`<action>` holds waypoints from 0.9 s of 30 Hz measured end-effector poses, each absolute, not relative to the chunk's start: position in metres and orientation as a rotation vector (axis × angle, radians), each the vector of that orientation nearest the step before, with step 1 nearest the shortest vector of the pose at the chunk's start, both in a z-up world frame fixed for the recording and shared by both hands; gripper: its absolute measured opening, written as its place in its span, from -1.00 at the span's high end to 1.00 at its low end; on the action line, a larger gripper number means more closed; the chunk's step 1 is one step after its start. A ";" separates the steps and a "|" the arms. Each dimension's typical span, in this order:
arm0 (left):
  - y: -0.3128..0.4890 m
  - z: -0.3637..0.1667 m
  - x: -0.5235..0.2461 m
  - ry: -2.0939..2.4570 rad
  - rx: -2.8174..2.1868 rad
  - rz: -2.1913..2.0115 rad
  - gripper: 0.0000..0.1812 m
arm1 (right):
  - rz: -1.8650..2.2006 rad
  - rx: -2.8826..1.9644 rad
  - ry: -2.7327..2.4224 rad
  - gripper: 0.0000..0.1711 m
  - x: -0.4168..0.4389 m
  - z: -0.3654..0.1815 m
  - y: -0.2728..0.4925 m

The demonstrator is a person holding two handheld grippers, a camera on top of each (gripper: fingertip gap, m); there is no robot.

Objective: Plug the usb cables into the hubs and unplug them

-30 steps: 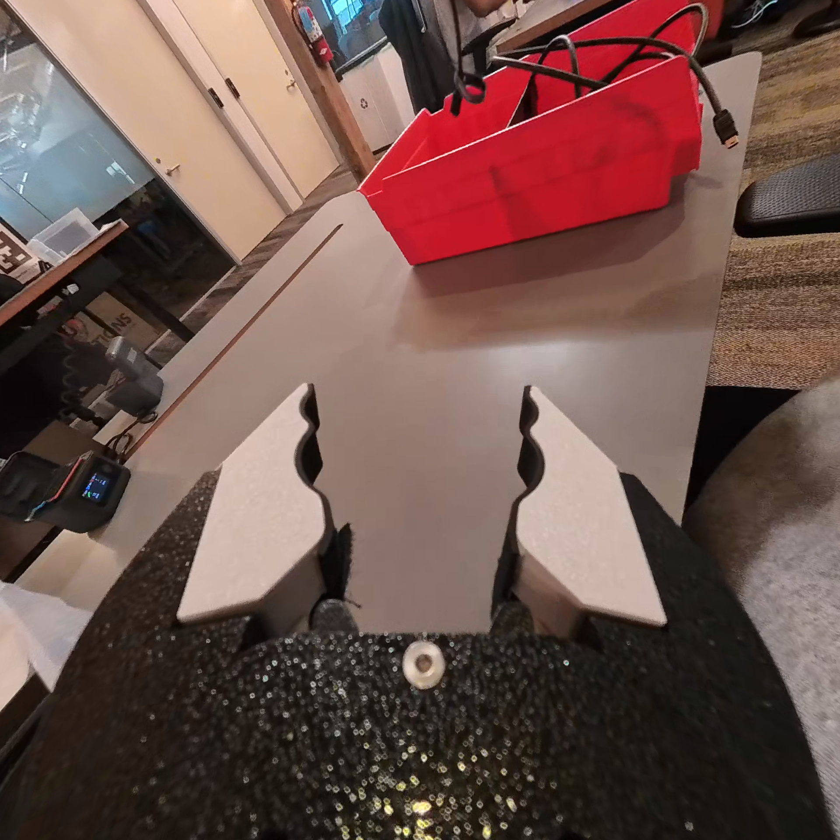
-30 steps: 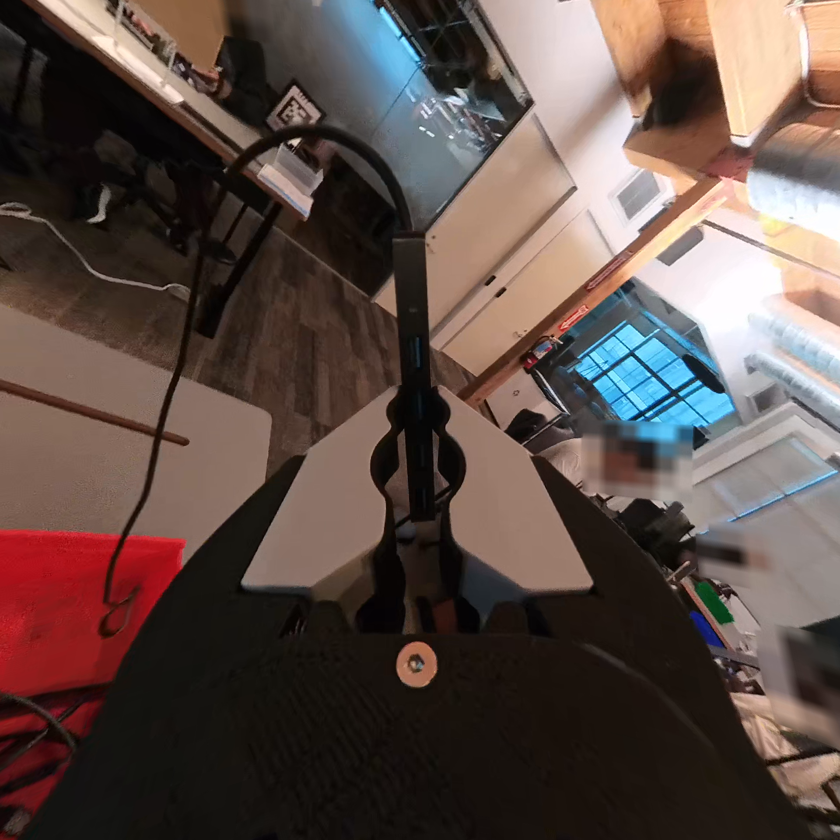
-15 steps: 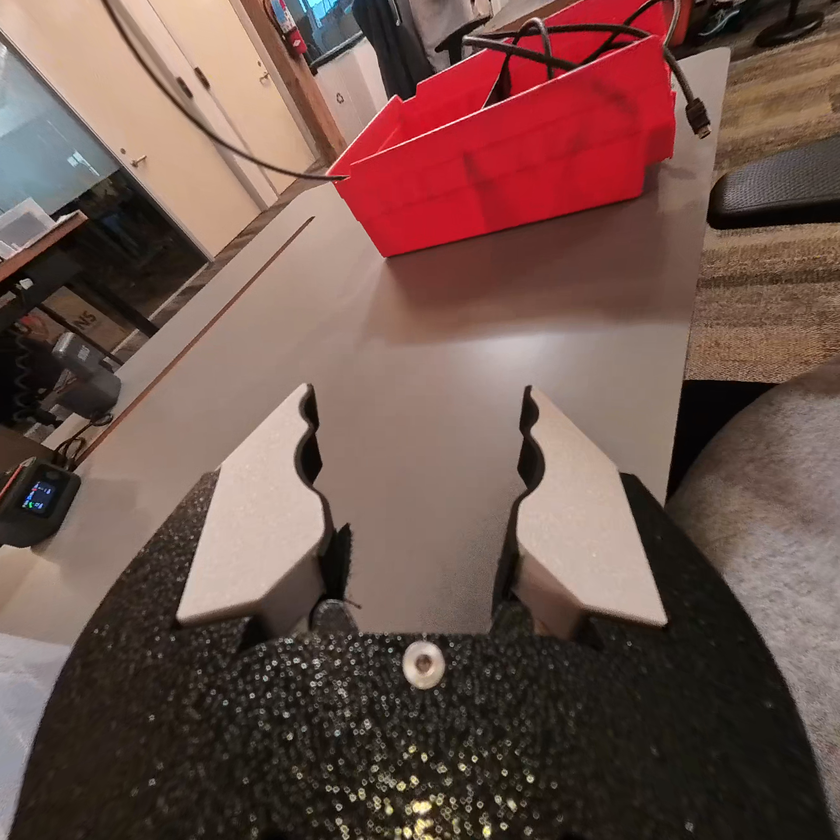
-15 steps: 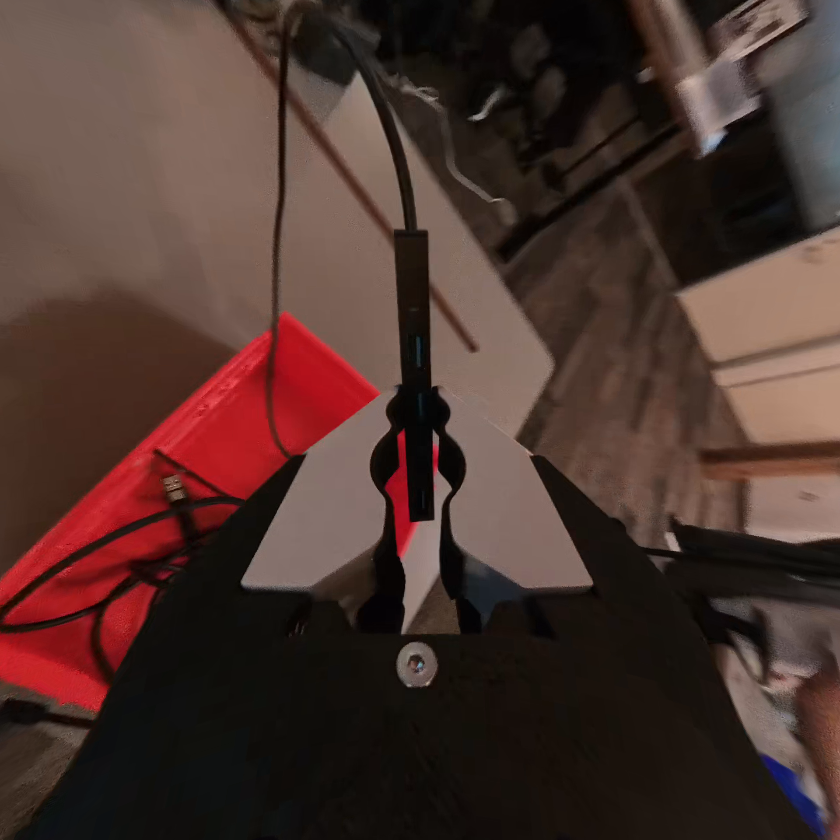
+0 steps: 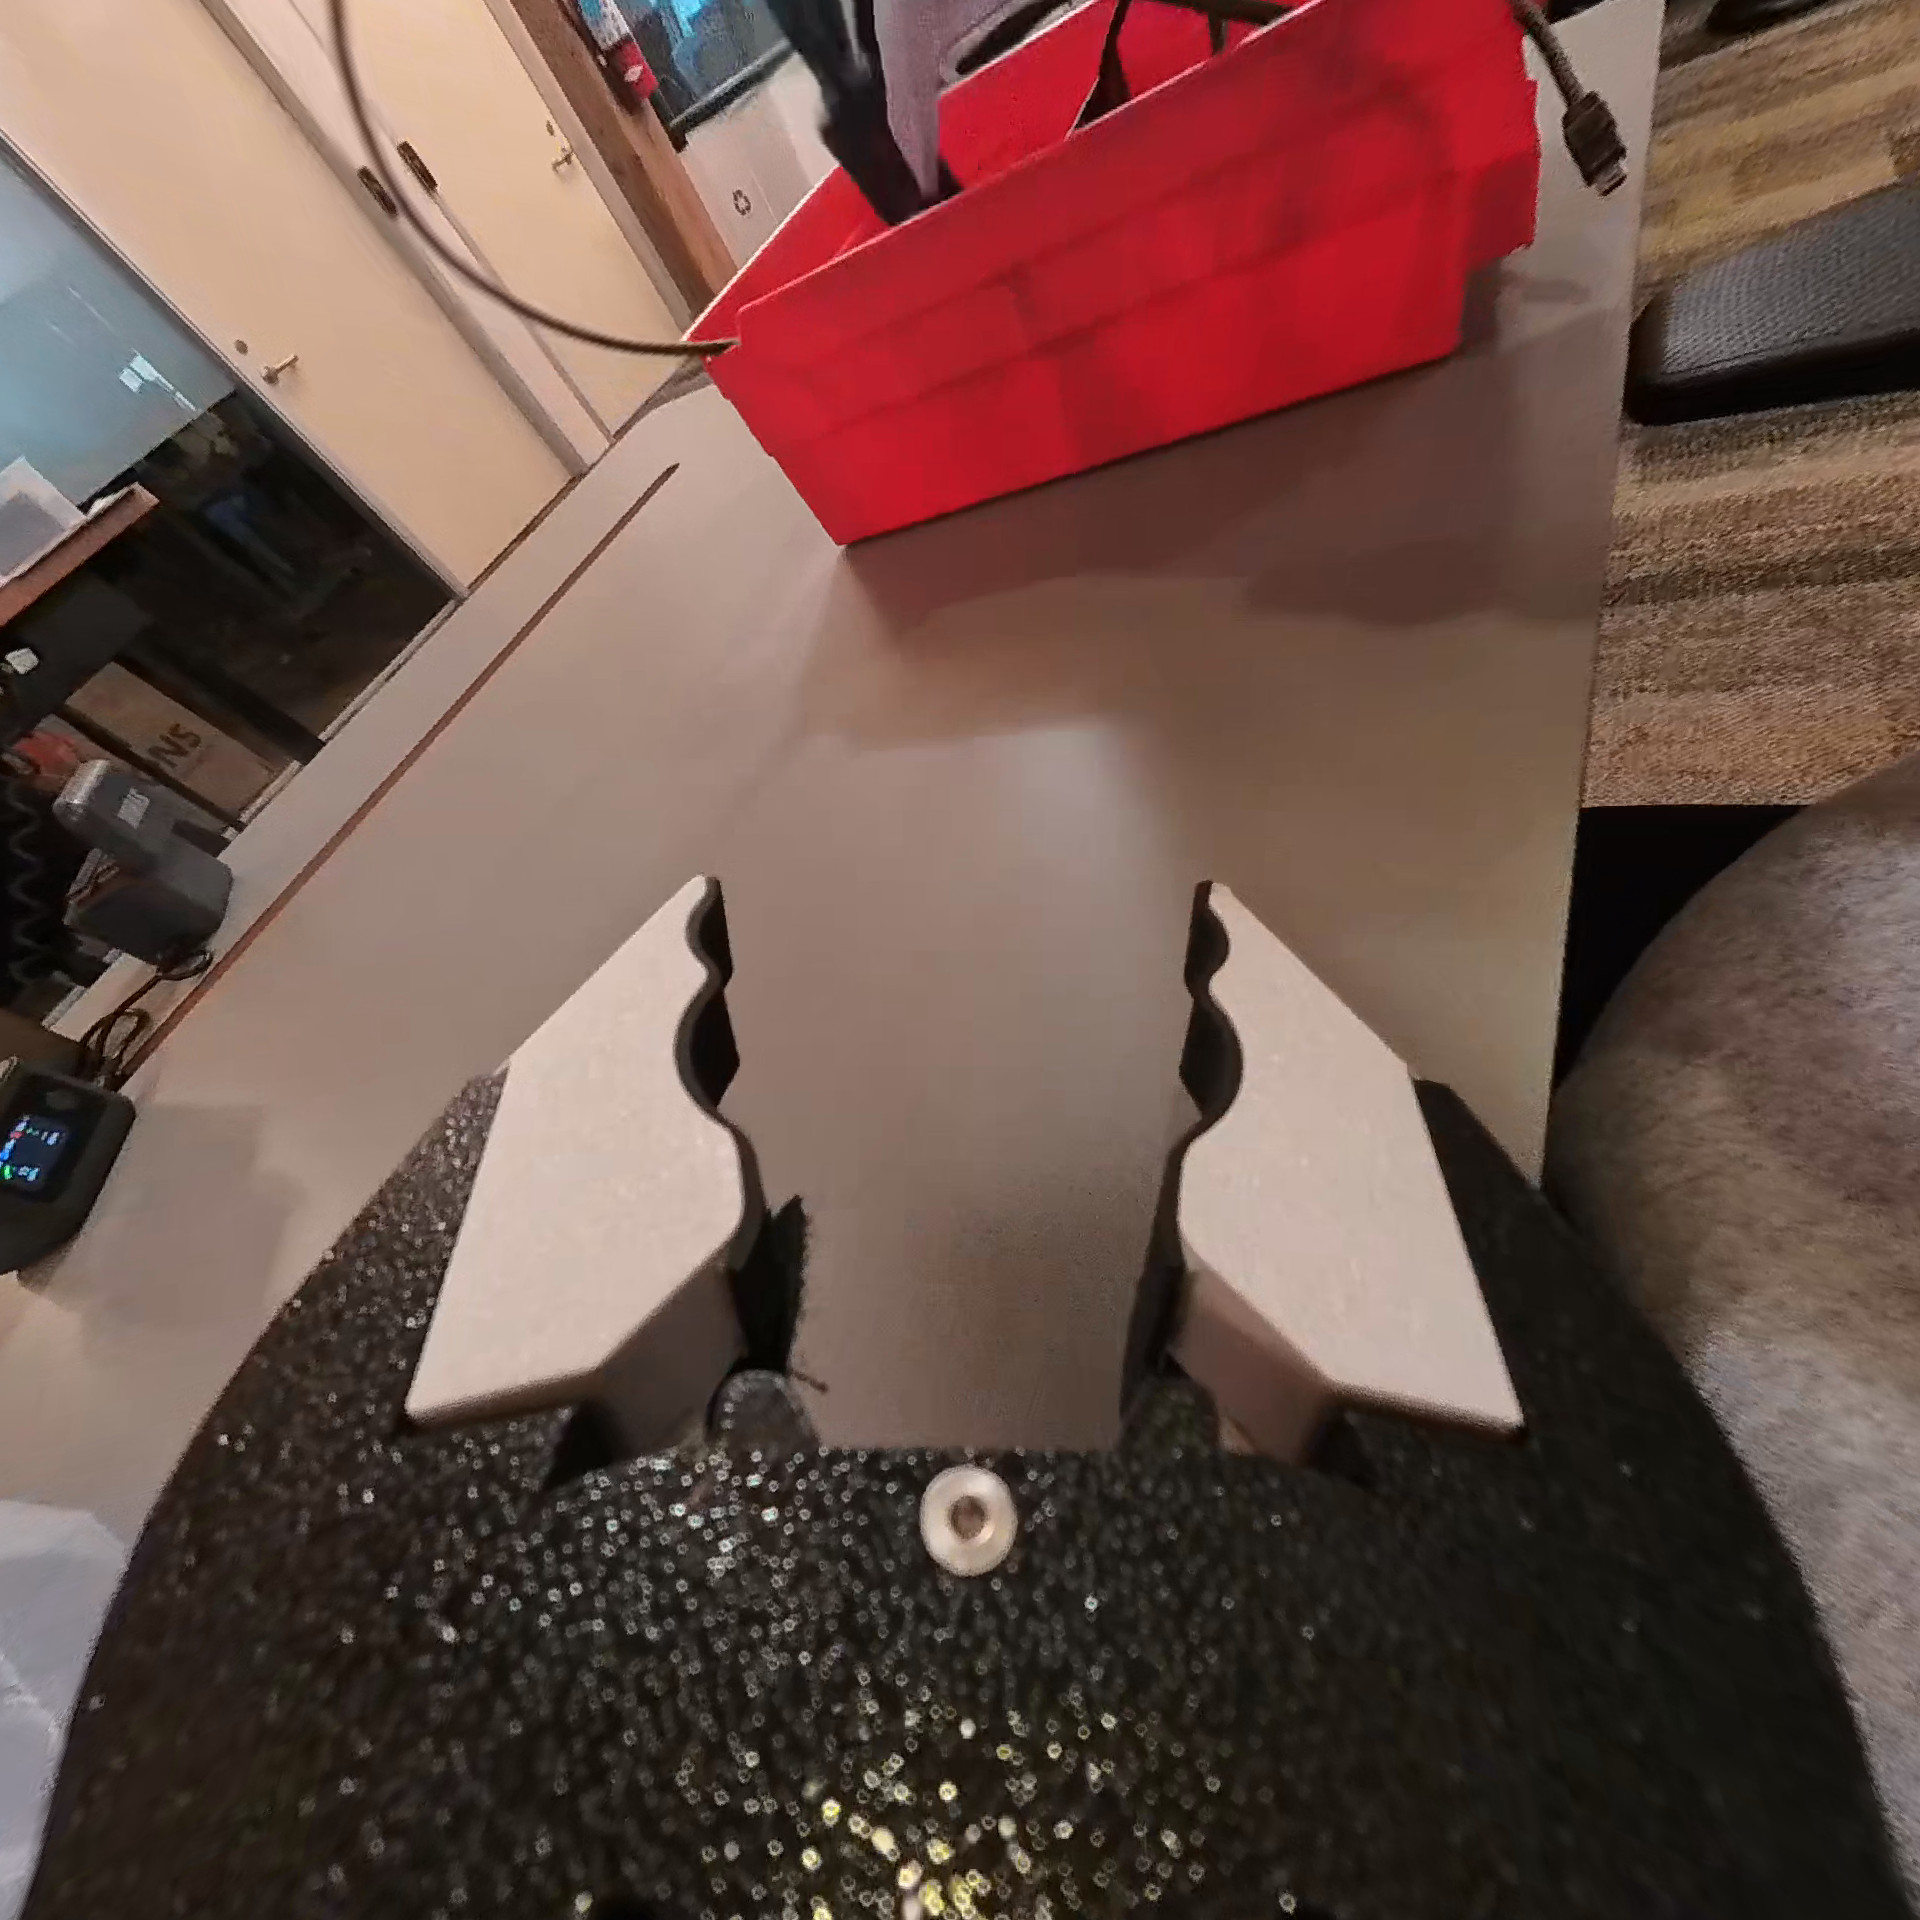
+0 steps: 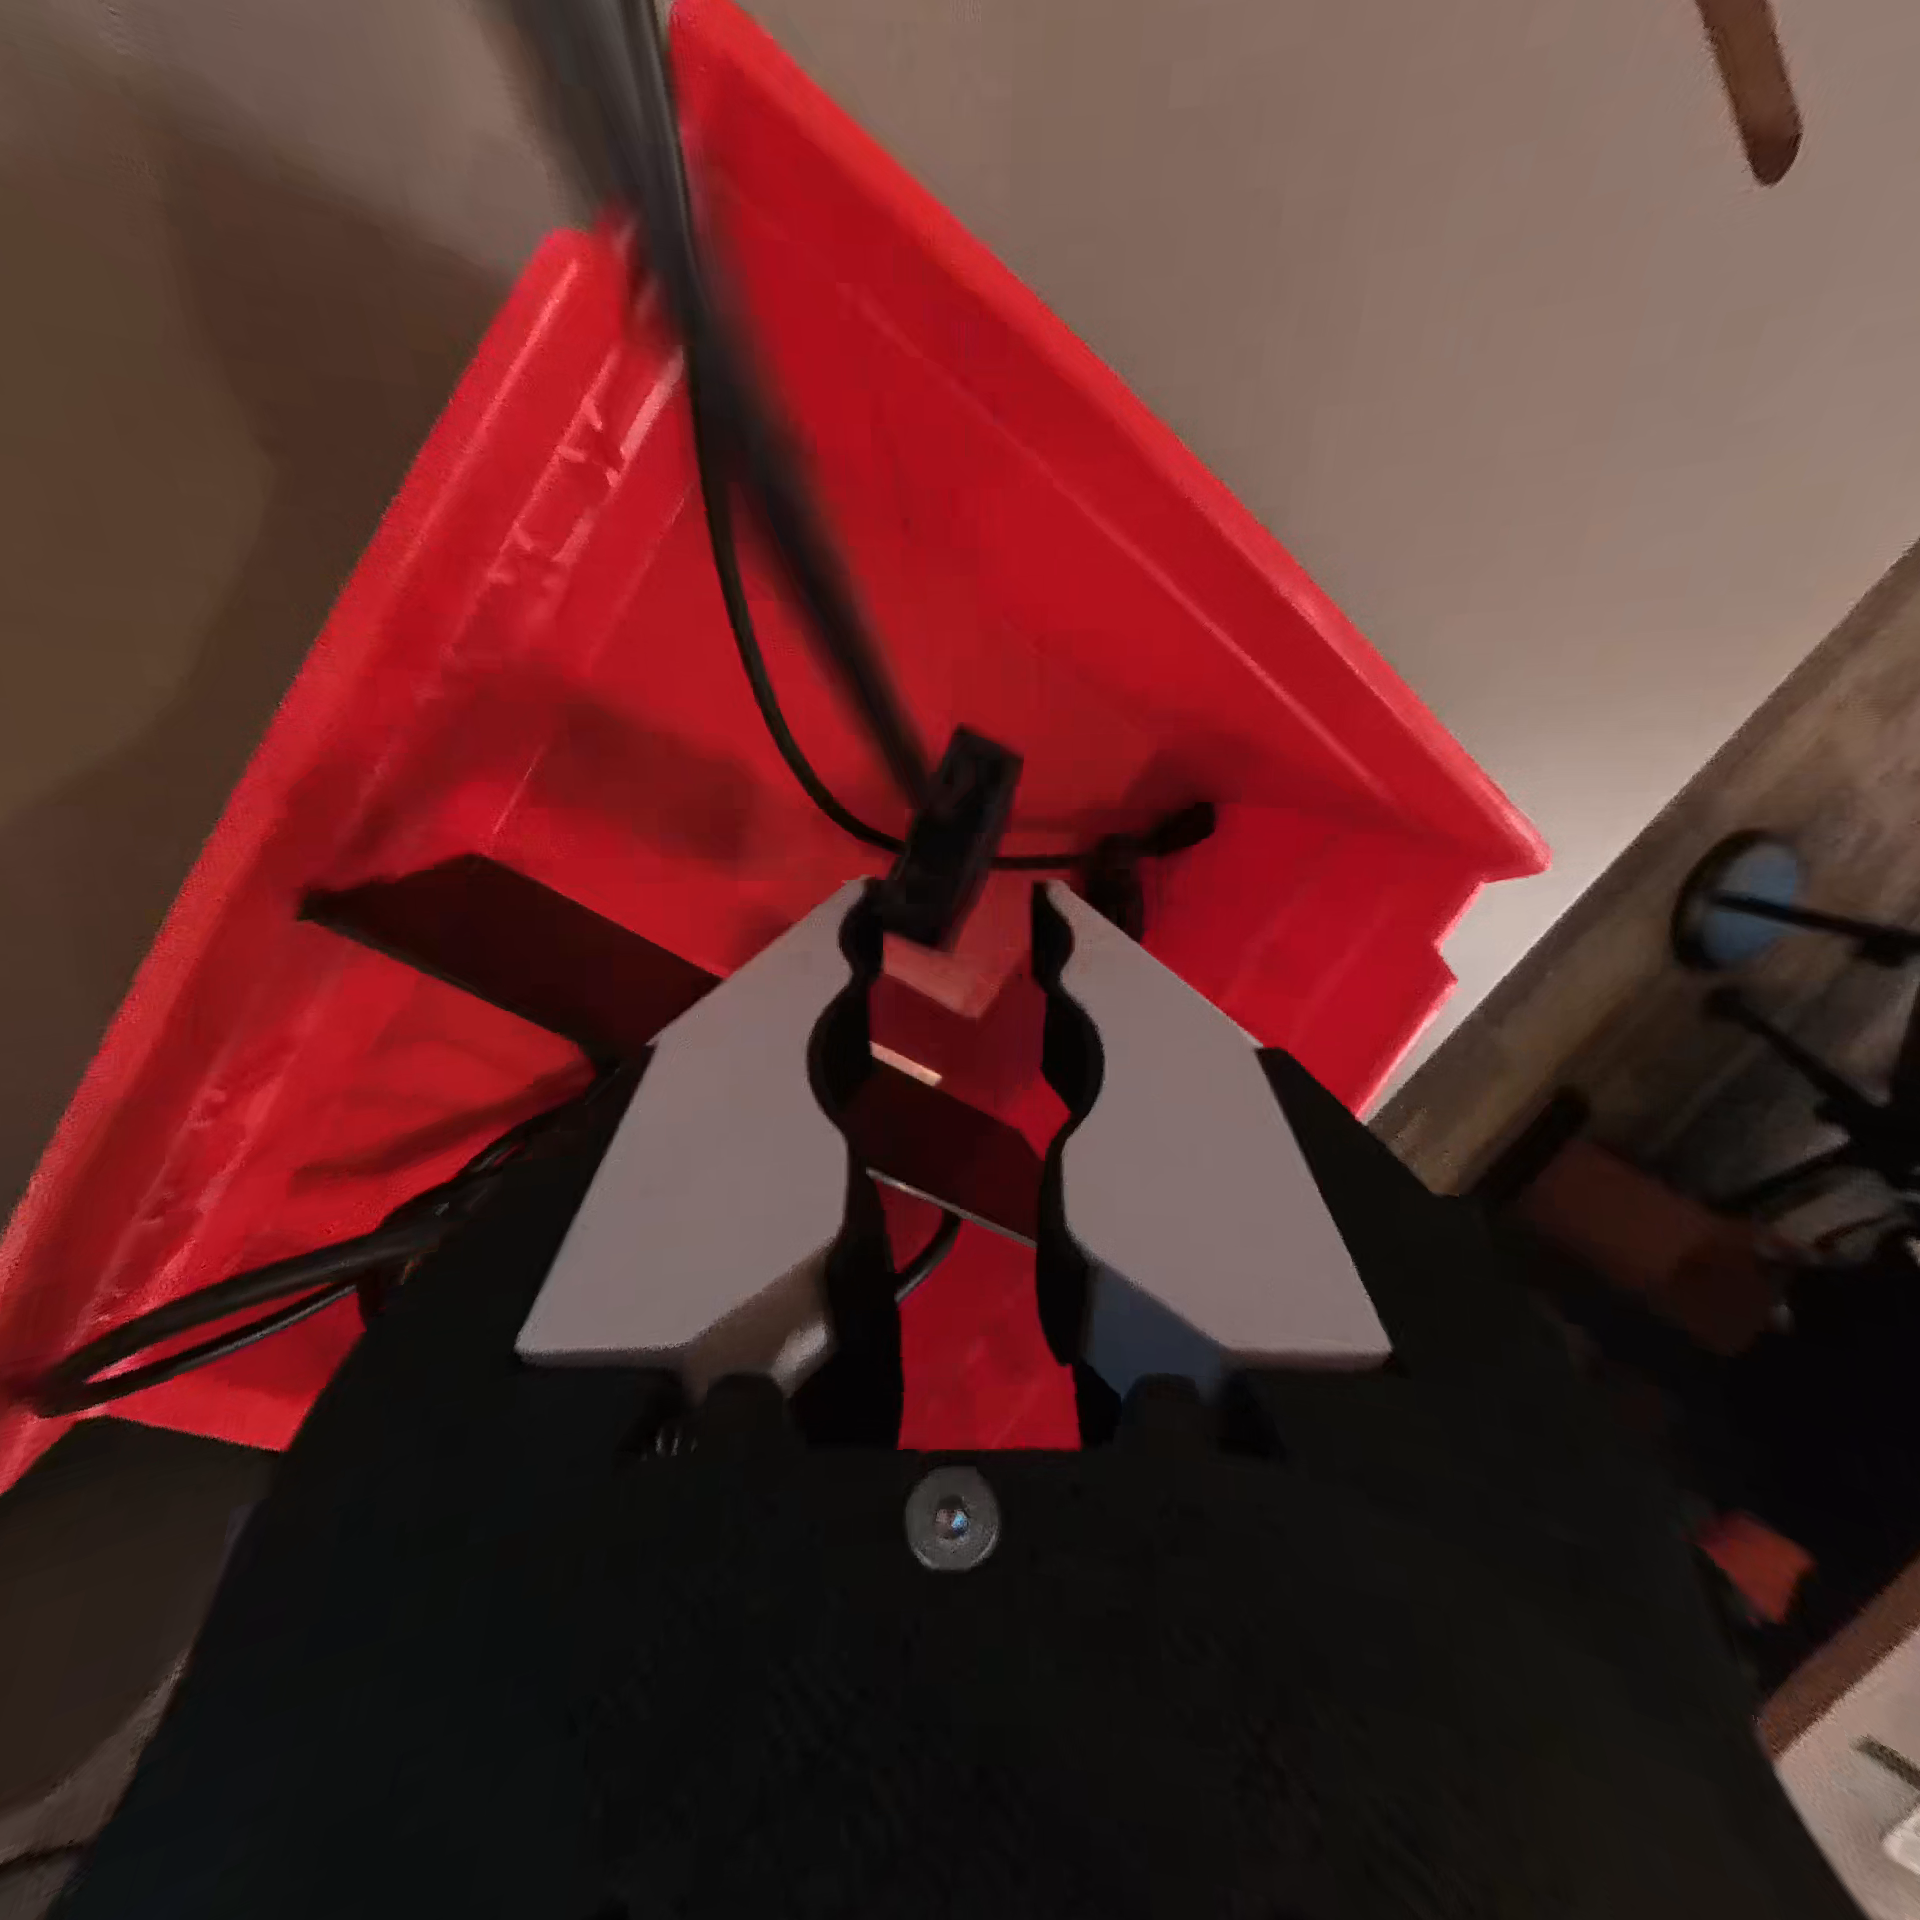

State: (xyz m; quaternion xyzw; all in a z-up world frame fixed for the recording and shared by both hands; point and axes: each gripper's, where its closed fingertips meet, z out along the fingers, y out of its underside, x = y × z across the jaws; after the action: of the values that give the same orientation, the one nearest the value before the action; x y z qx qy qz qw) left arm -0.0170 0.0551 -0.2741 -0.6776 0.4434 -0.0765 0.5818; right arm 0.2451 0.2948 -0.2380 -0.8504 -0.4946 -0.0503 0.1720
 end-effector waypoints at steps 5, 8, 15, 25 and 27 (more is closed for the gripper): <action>0.056 -0.275 -0.016 1.022 -1.570 -0.192 0.05 | -0.265 -2.351 -1.229 0.61 0.252 -0.196 0.298; 0.058 -0.276 -0.017 1.014 -1.567 -0.193 0.05 | -0.502 -2.316 -1.088 0.53 0.276 -0.160 0.285; 0.055 -0.272 -0.017 1.009 -1.531 -0.195 0.06 | 0.309 -1.839 -1.061 0.43 0.131 -0.079 0.179; 0.063 -0.251 -0.041 0.824 -1.507 -0.283 0.14 | 0.640 -0.884 -1.049 0.75 -0.053 -0.128 0.150; 0.065 -0.242 -0.055 0.741 -1.486 -0.321 0.16 | 0.645 -0.966 -0.988 0.74 -0.069 -0.160 0.185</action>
State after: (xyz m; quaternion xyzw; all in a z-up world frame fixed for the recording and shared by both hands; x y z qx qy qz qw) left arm -0.0548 0.0655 -0.2415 -0.6575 0.3280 -0.1422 0.6632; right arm -0.0695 0.1854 -0.1605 -0.4376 -0.4474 0.2920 0.7232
